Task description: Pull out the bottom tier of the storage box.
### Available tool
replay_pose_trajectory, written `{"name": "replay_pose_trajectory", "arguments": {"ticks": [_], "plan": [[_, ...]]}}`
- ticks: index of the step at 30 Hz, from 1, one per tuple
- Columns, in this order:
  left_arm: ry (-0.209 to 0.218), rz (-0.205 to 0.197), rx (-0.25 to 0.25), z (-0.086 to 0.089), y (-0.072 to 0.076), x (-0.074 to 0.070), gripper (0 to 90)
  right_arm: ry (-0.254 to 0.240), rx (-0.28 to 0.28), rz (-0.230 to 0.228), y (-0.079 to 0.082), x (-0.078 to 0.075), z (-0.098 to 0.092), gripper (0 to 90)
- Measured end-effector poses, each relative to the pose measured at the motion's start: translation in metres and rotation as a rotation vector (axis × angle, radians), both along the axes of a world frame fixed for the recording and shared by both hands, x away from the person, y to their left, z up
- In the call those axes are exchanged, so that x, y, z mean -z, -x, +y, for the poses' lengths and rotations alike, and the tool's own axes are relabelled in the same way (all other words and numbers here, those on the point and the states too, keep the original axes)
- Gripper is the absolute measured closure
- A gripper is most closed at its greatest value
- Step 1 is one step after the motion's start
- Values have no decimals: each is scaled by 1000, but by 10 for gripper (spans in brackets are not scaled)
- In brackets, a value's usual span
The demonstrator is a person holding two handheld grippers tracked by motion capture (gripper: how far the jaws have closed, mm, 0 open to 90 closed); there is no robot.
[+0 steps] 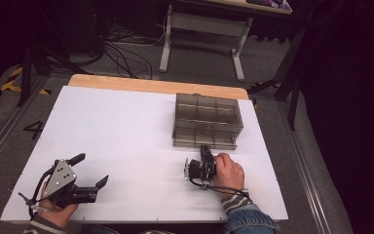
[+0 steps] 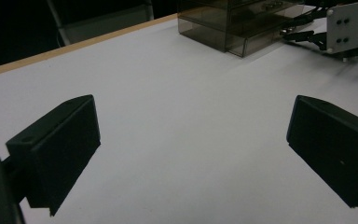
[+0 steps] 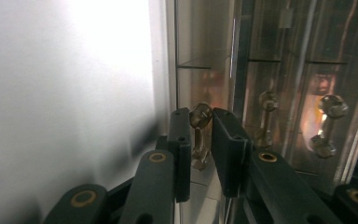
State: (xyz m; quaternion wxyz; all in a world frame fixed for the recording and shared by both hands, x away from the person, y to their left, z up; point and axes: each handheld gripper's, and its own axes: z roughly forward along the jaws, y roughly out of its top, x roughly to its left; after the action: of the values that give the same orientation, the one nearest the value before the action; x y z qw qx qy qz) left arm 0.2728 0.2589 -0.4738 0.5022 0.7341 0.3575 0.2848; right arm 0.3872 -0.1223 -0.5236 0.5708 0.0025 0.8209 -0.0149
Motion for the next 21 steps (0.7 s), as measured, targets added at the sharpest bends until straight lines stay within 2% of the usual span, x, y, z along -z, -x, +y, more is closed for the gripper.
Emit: {"name": "replay_pose_trajectory", "arguments": {"ticks": [2, 6, 12, 13, 17, 19, 21], "plan": [[1, 0, 0, 0, 0, 0, 33, -7, -7, -9, 0, 1, -1, 752], [-6, -4, 1, 0, 0, 0, 32, -25, -3, 17, 0, 0, -2, 713], [-2, -2, 2, 0, 0, 0, 32, -49, -19, 32, 2, -5, -2, 691], [-3, -2, 3, 0, 0, 0, 32, -70, -27, 35, 4, -8, -2, 680], [0, -1, 1, 0, 0, 0, 32, -102, -38, 32, 7, -15, -2, 666], [-2, -2, 2, 0, 0, 0, 32, -130, -29, 37, 8, -20, -2, 657], [-3, -2, 2, 0, 0, 0, 32, -194, -29, 57, 10, -27, -4, 643]]}}
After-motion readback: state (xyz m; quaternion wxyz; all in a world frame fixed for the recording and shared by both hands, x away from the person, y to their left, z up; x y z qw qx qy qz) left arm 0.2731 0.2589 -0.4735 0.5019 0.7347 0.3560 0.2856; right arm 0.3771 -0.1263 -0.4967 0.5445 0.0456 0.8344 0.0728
